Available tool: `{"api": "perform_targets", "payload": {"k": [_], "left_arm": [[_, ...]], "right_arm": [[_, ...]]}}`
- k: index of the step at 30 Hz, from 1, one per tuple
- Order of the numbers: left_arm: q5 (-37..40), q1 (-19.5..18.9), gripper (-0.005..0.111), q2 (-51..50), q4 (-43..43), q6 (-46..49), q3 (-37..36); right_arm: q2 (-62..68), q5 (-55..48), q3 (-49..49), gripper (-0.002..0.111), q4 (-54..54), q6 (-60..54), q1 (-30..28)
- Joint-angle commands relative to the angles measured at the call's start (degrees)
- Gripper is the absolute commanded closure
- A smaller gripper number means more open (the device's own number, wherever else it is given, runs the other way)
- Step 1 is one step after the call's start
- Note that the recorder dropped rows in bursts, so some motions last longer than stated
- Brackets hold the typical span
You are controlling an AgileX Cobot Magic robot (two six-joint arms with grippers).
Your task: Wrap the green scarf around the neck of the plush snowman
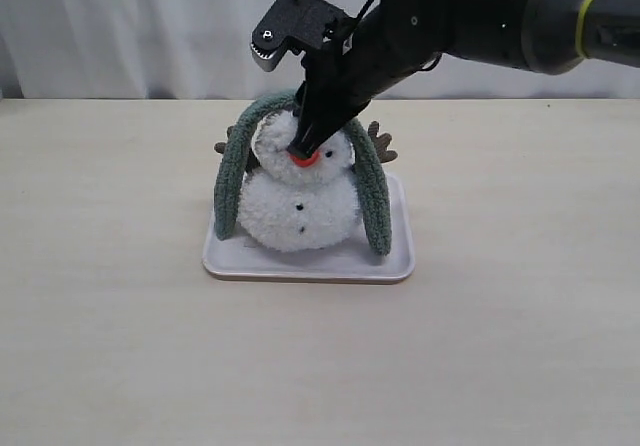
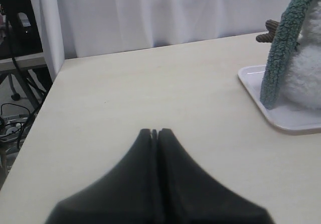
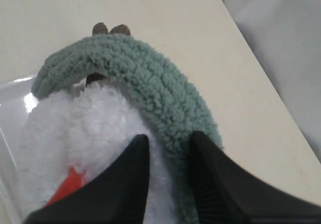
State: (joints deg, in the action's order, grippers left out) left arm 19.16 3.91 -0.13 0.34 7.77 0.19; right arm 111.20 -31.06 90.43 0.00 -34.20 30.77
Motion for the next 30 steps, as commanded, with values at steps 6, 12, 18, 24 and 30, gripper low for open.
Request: {"api": "perform_targets", "payload": {"k": [6,12,18,24,30], "left_arm": [[-0.59,-0.18,0.107,0.13,0.17,-0.09,-0.19],[-0.59,-0.18,0.107,0.13,0.17,-0.09,-0.19],[-0.59,-0.18,0.107,0.13,0.17,-0.09,-0.19],[-0.59,-0.18,0.107,0.13,0.17,-0.09,-0.19],[-0.59,-0.18,0.107,0.13,0.17,-0.09,-0.19]], "right_arm": [[0.48,4.19,0.13,0.08,17.32,17.8,-0.09],[2.24,4.05,0.13,0.08,21.89,24.83,-0.09],[5.05,3.61,0.13,0.08,21.89,24.83,-0.09],[6.32,3.61,0.13,0.08,21.89,24.83,-0.09],[4.51,3.61,0.13,0.08,21.63,24.83,-0.09]]}}
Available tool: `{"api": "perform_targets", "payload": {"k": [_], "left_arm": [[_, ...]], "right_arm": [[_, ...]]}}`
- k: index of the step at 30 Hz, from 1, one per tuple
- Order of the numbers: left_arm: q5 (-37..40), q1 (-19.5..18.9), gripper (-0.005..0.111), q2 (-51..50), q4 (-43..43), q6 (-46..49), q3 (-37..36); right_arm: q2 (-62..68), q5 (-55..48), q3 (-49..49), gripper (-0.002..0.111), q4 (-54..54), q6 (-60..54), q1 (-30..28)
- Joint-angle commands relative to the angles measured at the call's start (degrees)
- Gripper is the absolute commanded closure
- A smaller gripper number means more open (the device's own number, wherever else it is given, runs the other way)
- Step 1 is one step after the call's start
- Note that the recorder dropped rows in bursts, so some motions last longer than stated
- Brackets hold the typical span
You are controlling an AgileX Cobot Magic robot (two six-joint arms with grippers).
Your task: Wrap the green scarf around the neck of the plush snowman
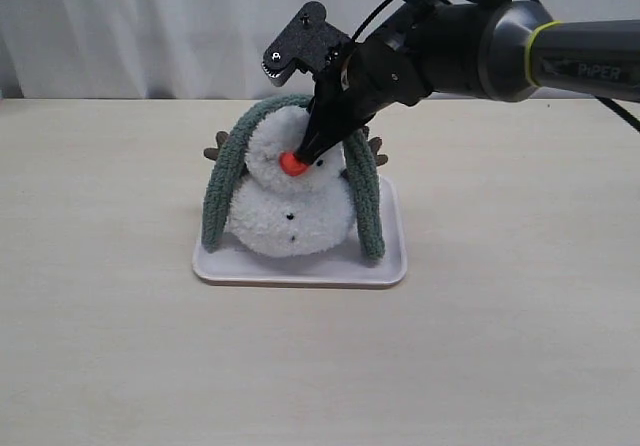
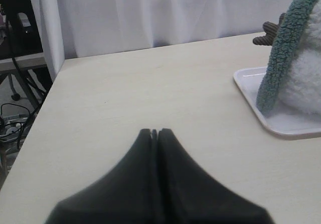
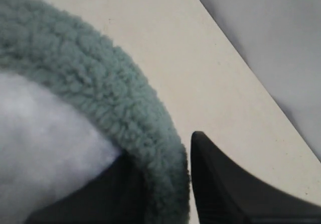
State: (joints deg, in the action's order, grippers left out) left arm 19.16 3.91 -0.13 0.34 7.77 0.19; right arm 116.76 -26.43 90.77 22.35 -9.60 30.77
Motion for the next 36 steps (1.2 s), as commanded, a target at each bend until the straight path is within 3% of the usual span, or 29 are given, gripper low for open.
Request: {"api": "perform_targets", "payload": {"k": [1,11,15,22,36], "left_arm": [[-0.59,-0.18,0.107,0.13,0.17,-0.09,-0.19],[-0.59,-0.18,0.107,0.13,0.17,-0.09,-0.19],[-0.59,-0.18,0.107,0.13,0.17,-0.09,-0.19],[-0.59,-0.18,0.107,0.13,0.17,-0.09,-0.19],[-0.59,-0.18,0.107,0.13,0.17,-0.09,-0.19]], "right_arm": [[-1.53,-1.02,-0.2,0.08,-0.85,0.22,-0.09],[-5.23,-4.95,-0.2,0.08,-1.01,3.15,-0.09],[-5.59,-6.88,-0.2,0.079,-7.64,2.06,-0.09],[-5.48,-9.7,-0.2,0.055,-10.06,2.99,-0.09],[-5.48,-15.98,5.42,0.054,-7.9,7.46,-0.28]]}}
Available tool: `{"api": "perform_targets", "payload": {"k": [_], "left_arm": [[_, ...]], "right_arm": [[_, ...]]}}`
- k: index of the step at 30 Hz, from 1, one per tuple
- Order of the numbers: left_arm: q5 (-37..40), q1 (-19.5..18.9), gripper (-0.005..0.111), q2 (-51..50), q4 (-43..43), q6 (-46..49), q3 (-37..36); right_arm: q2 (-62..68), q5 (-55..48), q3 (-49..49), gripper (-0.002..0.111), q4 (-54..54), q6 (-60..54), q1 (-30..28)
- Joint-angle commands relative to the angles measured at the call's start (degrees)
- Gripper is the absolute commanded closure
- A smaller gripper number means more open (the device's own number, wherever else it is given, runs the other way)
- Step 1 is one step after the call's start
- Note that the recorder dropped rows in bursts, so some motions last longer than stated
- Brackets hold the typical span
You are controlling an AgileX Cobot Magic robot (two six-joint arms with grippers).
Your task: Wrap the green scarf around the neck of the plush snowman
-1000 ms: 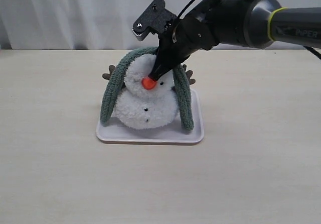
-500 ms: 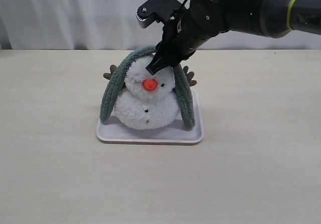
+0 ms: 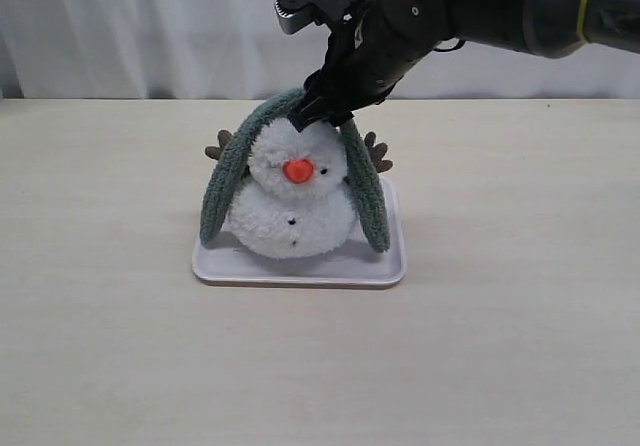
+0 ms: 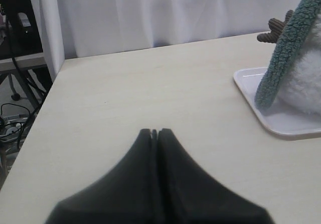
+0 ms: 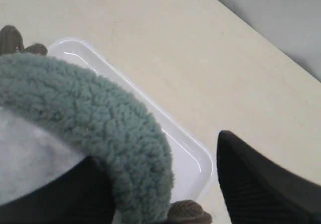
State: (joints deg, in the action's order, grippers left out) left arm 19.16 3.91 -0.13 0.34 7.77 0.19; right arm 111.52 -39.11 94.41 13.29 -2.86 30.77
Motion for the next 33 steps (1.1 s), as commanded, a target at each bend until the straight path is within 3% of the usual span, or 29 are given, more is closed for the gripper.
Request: {"api": "perform_targets", "payload": {"k": [1,8,19,33], "left_arm": [[-0.59,-0.18,0.107,0.13,0.17,-0.09,-0.19],[-0.59,-0.18,0.107,0.13,0.17,-0.09,-0.19],[-0.59,-0.18,0.107,0.13,0.17,-0.09,-0.19],[-0.59,-0.18,0.107,0.13,0.17,-0.09,-0.19]], "right_arm": [[-0.24,-4.27,2.21,0.054,1.16,0.72,-0.28],[-0.24,-11.98,2.87,0.054,-1.1,0.72,-1.14],[-0.24,-11.76,2.87,0.054,-29.8,-14.11,-9.6],[-1.52,-9.76,2.87,0.054,-31.81,-17.52,-9.27]]}}
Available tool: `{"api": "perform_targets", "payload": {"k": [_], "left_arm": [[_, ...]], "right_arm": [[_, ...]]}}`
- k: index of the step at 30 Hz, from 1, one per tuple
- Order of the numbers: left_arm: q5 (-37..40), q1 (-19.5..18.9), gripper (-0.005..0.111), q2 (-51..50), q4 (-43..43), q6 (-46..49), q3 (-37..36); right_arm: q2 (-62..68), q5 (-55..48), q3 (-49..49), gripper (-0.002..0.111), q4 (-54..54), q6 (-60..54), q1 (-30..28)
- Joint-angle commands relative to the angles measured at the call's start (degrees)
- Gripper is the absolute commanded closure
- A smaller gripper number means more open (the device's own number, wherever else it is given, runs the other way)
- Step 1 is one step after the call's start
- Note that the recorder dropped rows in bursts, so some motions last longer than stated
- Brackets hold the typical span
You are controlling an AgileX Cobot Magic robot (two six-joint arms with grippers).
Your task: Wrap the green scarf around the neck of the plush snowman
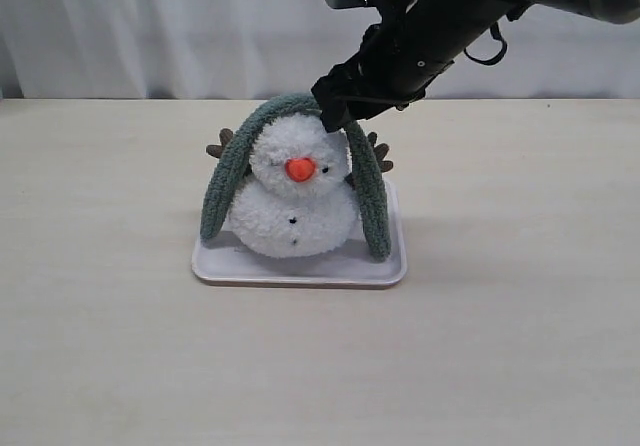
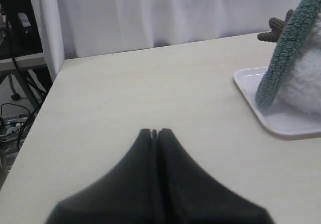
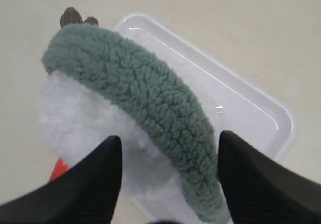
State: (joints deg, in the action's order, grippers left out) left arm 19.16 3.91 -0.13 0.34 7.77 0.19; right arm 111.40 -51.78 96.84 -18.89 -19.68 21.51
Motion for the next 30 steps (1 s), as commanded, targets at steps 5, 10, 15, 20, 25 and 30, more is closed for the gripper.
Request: {"api": "perform_targets", "payload": {"k": [5,10,15,20,25,30], "left_arm": [[-0.59,-0.18,0.107,0.13,0.17,-0.09,-0.19],[-0.59,-0.18,0.107,0.13,0.17,-0.09,-0.19],[-0.59,-0.18,0.107,0.13,0.17,-0.09,-0.19],[-0.59,-0.18,0.107,0.13,0.17,-0.09,-0.19],[-0.59,-0.18,0.107,0.13,0.17,-0.09,-0.19],[-0.59,-0.18,0.107,0.13,0.17,-0.09,-0.19]], "right_arm": [[-3.77,7.7,0.44,0.054,-1.89,-0.98,0.0],[-4.58,13.27,0.44,0.054,-7.05,-5.12,1.27],[-4.15,18.87,-0.64,0.08,2.26,-4.59,7.33],[-3.77,18.46,-0.5,0.103,12.04,1.81,11.26],[-2.47,12.33,-0.5,0.104,17.02,1.59,12.14],[2.08,14.46,-0.5,0.104,19.95,2.54,11.98]]}}
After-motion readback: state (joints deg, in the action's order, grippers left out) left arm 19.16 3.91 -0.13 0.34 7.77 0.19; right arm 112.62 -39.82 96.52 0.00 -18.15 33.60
